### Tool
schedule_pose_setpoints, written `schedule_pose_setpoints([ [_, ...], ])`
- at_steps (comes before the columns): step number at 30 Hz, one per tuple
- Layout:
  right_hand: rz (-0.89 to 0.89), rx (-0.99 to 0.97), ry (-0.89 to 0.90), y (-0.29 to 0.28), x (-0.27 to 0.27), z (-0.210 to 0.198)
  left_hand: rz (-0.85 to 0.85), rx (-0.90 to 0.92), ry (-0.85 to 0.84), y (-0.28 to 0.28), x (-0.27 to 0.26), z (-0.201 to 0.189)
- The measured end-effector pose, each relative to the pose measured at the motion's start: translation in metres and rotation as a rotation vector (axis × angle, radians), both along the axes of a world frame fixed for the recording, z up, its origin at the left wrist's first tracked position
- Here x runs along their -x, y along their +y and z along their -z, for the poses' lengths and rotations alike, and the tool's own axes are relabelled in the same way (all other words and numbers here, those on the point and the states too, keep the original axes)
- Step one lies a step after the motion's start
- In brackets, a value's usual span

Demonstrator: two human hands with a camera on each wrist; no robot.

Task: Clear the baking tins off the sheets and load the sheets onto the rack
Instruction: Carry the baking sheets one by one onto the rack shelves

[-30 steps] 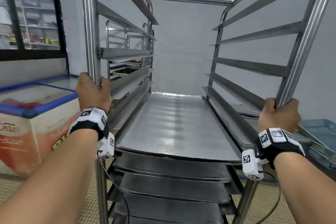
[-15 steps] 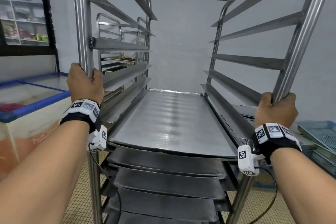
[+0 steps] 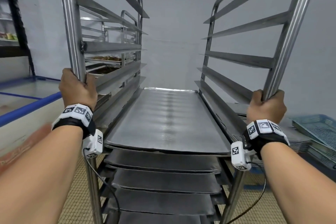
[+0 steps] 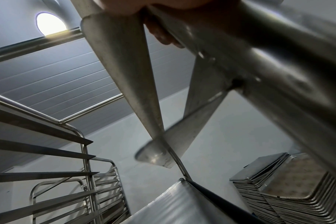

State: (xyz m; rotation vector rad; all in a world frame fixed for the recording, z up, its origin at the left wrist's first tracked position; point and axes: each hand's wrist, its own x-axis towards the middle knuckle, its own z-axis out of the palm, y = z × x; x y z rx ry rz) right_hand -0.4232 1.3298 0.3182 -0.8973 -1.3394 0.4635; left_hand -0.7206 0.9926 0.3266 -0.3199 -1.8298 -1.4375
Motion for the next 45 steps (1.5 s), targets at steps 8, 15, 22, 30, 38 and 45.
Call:
schedule_pose_setpoints([
  [8,0.015,-0.018,0.016,0.050,0.062,0.003,-0.005,-0.030,0.007,0.051,0.063,0.000],
  [15,0.062,-0.033,0.019,0.112,0.123,0.002,-0.030,-0.031,0.057,0.112,0.129,0.003],
  [22,0.074,-0.013,0.022,0.178,0.182,-0.001,-0.086,-0.008,-0.024,0.174,0.178,0.000],
  [30,0.066,-0.010,0.006,0.246,0.239,0.000,-0.102,0.009,-0.031,0.236,0.230,0.001],
  [38,0.086,-0.027,0.005,0.305,0.293,0.000,-0.090,0.017,-0.008,0.295,0.284,0.003],
  [45,0.105,-0.028,0.005,0.357,0.347,-0.001,-0.110,0.014,0.007,0.351,0.342,0.001],
])
